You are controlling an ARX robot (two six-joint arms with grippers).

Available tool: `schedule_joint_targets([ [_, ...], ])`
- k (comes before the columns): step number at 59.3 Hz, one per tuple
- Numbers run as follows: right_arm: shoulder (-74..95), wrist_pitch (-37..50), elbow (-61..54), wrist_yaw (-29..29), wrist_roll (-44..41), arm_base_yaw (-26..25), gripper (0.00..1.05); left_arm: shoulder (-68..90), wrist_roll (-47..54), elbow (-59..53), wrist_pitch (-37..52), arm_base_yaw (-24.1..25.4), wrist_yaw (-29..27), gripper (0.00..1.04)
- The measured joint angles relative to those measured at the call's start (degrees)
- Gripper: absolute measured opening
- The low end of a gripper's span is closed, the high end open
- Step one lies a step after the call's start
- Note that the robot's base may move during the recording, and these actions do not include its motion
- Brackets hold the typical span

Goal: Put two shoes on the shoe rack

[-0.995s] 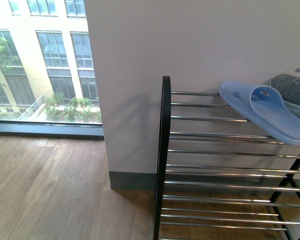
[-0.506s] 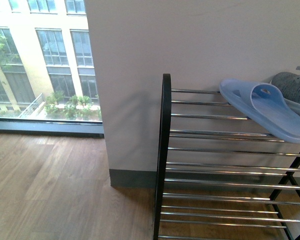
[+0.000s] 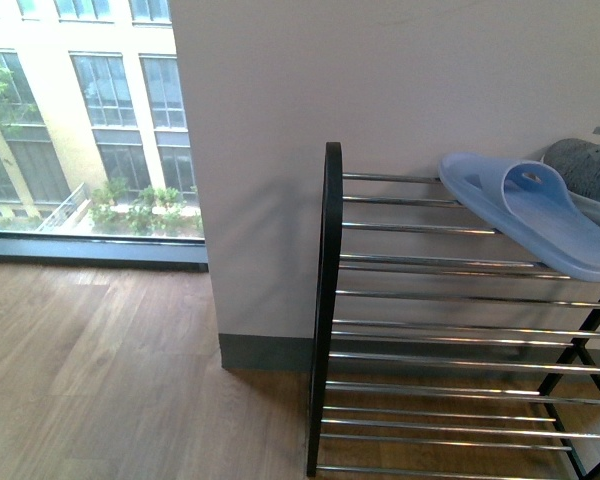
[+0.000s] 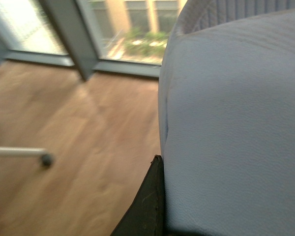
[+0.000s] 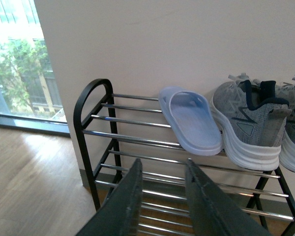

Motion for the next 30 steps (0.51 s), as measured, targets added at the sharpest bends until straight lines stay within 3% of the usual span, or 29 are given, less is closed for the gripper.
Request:
schedule_joint_targets([
  [10, -0.04, 0.00, 0.00, 0.00, 0.00, 0.00, 0.68, 0.96, -13.94, 5.40, 0.74, 3.37, 18.05, 0.02],
  [21, -0.04, 0.00, 0.00, 0.00, 0.00, 0.00, 0.96, 16.37, -23.47, 22.01, 4.57, 0.07, 24.79, 0.02],
  [30, -0.04, 0.00, 0.00, 0.00, 0.02, 0.00, 0.95, 32.28, -26.58, 35.89, 4.74, -4.44, 28.20, 0.02],
])
